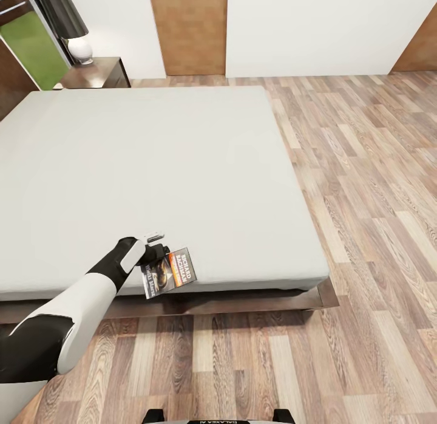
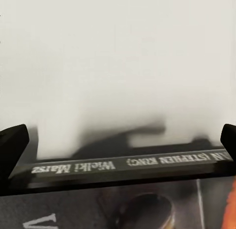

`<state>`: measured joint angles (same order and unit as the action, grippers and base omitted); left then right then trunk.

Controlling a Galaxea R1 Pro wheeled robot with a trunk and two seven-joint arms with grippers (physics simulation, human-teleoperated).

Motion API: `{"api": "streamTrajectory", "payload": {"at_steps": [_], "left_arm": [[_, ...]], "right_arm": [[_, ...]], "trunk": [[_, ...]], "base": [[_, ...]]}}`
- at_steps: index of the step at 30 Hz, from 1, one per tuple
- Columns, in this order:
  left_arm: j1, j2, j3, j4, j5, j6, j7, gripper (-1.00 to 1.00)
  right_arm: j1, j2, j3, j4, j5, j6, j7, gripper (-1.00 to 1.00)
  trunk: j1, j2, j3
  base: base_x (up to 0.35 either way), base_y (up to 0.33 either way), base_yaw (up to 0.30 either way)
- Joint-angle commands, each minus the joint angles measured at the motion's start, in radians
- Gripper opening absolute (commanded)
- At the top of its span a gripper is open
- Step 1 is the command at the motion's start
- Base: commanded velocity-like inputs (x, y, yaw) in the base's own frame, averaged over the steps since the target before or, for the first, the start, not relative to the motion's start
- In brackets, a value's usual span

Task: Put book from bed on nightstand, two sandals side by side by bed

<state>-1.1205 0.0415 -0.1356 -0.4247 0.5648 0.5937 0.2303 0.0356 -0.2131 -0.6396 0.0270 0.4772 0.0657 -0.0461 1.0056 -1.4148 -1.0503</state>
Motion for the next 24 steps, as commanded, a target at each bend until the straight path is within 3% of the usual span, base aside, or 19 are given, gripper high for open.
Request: {"api": "streamTrajectory", "payload": {"at_steps": [1, 24], "left_arm": [[0.001, 0.001, -0.006, 0.001, 0.023, 0.005, 0.011, 1.0], [0.001, 0.001, -0.007, 0.001, 0.023, 0.005, 0.009, 1.0]], "right_arm": [[0.0, 0.0, -0.008, 0.001, 0.011, 0.002, -0.003, 1.0], [0.0, 0.0, -0.008, 0.002, 0.011, -0.001, -0.003, 1.0]], "trunk": [[0.0, 0.0, -0.001], [0.0, 0.0, -0.001]], "base": [[0.0, 0.0, 0.0], [0.0, 0.0, 0.0]]}}
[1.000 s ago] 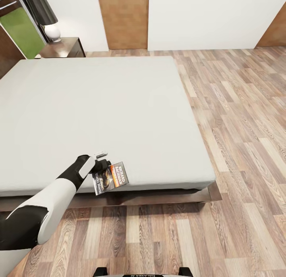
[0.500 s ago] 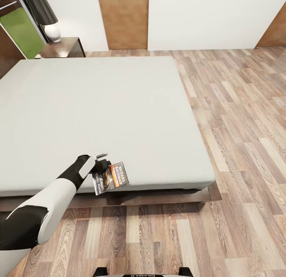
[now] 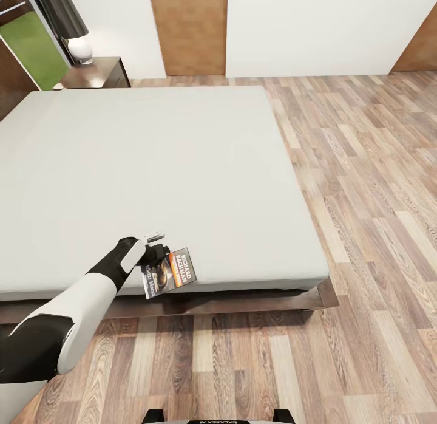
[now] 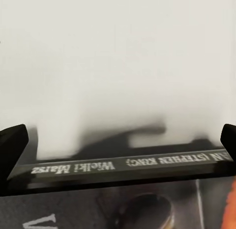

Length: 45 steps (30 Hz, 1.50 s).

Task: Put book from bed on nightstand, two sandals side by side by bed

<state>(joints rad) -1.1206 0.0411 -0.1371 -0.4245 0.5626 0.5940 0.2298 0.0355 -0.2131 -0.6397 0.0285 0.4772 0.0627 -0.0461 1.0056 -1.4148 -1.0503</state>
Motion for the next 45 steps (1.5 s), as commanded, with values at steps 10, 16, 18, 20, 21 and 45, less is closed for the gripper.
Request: {"api": "streamTrajectory", "payload": {"at_steps": [10, 16, 18, 20, 21, 45], "left_arm": [[0.001, 0.001, -0.007, 0.0, 0.025, 0.003, 0.01, 1.0], [0.001, 0.001, -0.007, 0.0, 0.025, 0.002, 0.01, 1.0], [0.001, 0.002, -0.007, 0.0, 0.025, -0.004, 0.009, 1.0], [0.001, 0.002, -0.007, 0.0, 0.025, -0.019, 0.008, 1.0], [0.001, 0.002, -0.007, 0.0, 0.025, -0.019, 0.008, 1.0], [-0.181, 0.066, -0.004, -0.493, 0.024, 0.094, 0.127, 1.0]], "right_arm": [[0.0, 0.0, -0.008, 0.001, 0.011, 0.002, -0.003, 1.0], [0.0, 0.0, -0.008, 0.001, 0.011, 0.002, -0.003, 1.0], [0.0, 0.0, -0.008, 0.0, 0.011, 0.002, -0.003, 1.0], [0.0, 0.0, -0.008, -0.001, 0.011, 0.002, -0.003, 1.0], [0.0, 0.0, -0.008, -0.001, 0.011, 0.002, -0.003, 1.0], [0.0, 0.001, 0.031, -0.006, 0.008, 0.0, 0.001, 1.0]], "trunk": [[0.0, 0.0, -0.001], [0.0, 0.0, -0.001], [0.0, 0.0, -0.001], [0.0, 0.0, -0.001], [0.0, 0.0, -0.001], [0.0, 0.0, -0.001]], "base": [[0.0, 0.0, 0.0], [0.0, 0.0, 0.0], [0.0, 0.0, 0.0], [0.0, 0.0, 0.0], [0.0, 0.0, 0.0], [0.0, 0.0, 0.0]]}}
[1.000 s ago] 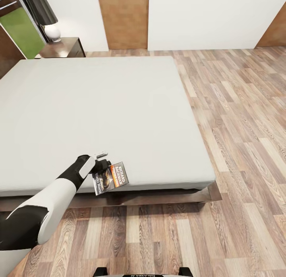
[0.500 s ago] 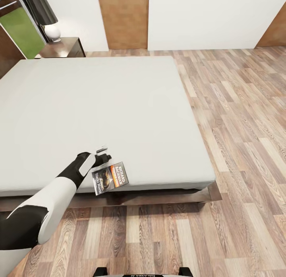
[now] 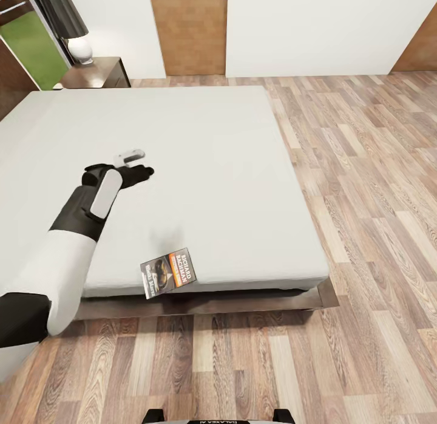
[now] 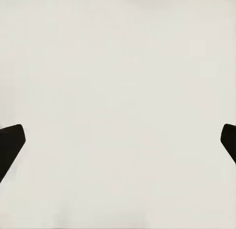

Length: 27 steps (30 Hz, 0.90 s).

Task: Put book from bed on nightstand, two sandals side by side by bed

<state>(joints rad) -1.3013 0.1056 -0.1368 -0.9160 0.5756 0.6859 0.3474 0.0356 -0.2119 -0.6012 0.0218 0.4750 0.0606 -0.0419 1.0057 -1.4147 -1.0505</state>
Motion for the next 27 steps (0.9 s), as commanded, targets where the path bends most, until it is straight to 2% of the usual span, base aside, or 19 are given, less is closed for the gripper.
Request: {"api": "streamTrajectory", "payload": {"at_steps": [1, 3, 4, 7, 12, 13, 14, 20, 23, 27], "left_arm": [[-0.006, 0.012, -0.004, -0.015, 0.011, 0.014, 0.015, 1.0], [-0.015, 0.039, -0.003, -0.037, 0.011, 0.032, 0.025, 1.0], [-0.015, 0.039, -0.003, -0.037, 0.011, 0.032, 0.025, 1.0], [-0.031, 0.077, -0.005, -0.06, 0.01, 0.056, 0.045, 1.0], [-0.055, 0.115, -0.008, -0.097, 0.007, 0.14, 0.07, 1.0], [-0.059, 0.133, -0.009, -0.118, -0.006, 0.169, 0.074, 1.0], [-0.059, 0.133, -0.009, -0.118, -0.006, 0.169, 0.074, 1.0], [-0.065, 0.196, -0.009, -0.162, -0.085, 0.224, 0.073, 1.0], [-0.066, 0.214, -0.009, -0.181, -0.106, 0.264, 0.073, 1.0], [-0.066, 0.223, -0.009, -0.206, -0.116, 0.301, 0.073, 1.0]], "right_arm": [[0.0, 0.0, -0.006, 0.0, 0.01, 0.002, -0.003, 1.0], [0.0, 0.0, -0.003, 0.0, 0.01, 0.001, -0.003, 1.0], [0.0, 0.0, -0.003, 0.0, 0.01, 0.001, -0.003, 1.0], [0.0, 0.0, -0.001, -0.001, 0.01, 0.001, -0.003, 1.0], [0.0, 0.001, 0.0, -0.003, 0.01, 0.001, -0.003, 1.0], [0.0, 0.001, 0.0, -0.004, 0.01, 0.001, -0.003, 1.0], [0.0, 0.001, 0.0, -0.004, 0.01, 0.001, -0.003, 1.0], [0.0, 0.009, 0.0, -0.015, 0.01, 0.001, -0.003, 1.0], [0.0, 0.017, 0.0, -0.028, 0.01, 0.001, -0.003, 1.0], [0.0, 0.026, 0.0, -0.042, 0.01, 0.001, -0.003, 1.0]], "trunk": [[0.0, 0.0, 0.0], [0.0, 0.0, 0.0], [0.0, 0.0, 0.0], [0.0, 0.0, 0.0], [0.0, 0.0, 0.0], [0.0, 0.0, 0.0], [0.0, 0.0, 0.0], [0.0, 0.0, 0.0], [0.0, 0.0, 0.0], [0.0, 0.0, 0.0]], "base": [[0.0, 0.0, 0.0], [0.0, 0.0, 0.0], [0.0, 0.0, 0.0], [0.0, 0.0, 0.0], [0.0, 0.0, 0.0], [0.0, 0.0, 0.0], [0.0, 0.0, 0.0], [0.0, 0.0, 0.0], [0.0, 0.0, 0.0], [0.0, 0.0, 0.0]]}}
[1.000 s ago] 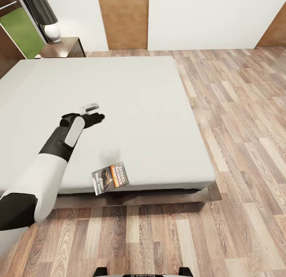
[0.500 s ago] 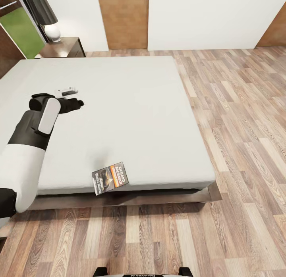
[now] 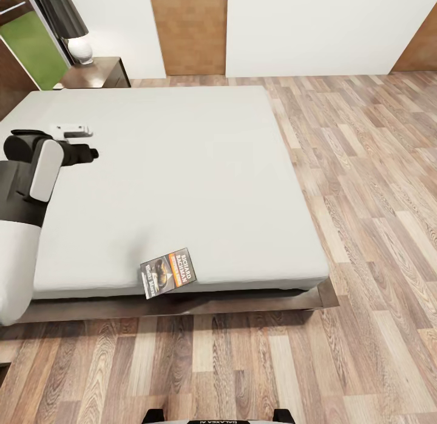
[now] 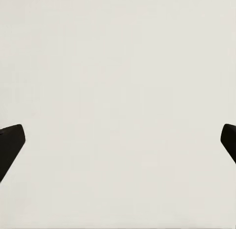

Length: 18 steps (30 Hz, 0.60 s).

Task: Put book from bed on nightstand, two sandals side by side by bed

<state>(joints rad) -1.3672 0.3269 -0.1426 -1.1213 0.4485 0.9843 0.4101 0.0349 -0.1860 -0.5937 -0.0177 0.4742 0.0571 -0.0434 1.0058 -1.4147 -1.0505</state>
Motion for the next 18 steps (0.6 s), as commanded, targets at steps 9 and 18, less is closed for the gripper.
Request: {"api": "streamTrajectory", "payload": {"at_steps": [9, 18], "left_arm": [[-0.001, 0.009, -0.004, -0.09, -0.001, 0.063, 0.013, 1.0], [0.0, 0.011, -0.006, -0.146, -0.004, 0.063, 0.016, 1.0]], "right_arm": [[0.0, 0.015, -0.008, -0.027, 0.009, 0.004, -0.001, 1.0], [-0.001, 0.023, -0.006, -0.035, 0.01, 0.003, -0.001, 1.0]], "trunk": [[0.0, 0.0, 0.0], [0.0, 0.0, 0.0]], "base": [[0.0, 0.0, 0.0], [0.0, 0.0, 0.0]]}}
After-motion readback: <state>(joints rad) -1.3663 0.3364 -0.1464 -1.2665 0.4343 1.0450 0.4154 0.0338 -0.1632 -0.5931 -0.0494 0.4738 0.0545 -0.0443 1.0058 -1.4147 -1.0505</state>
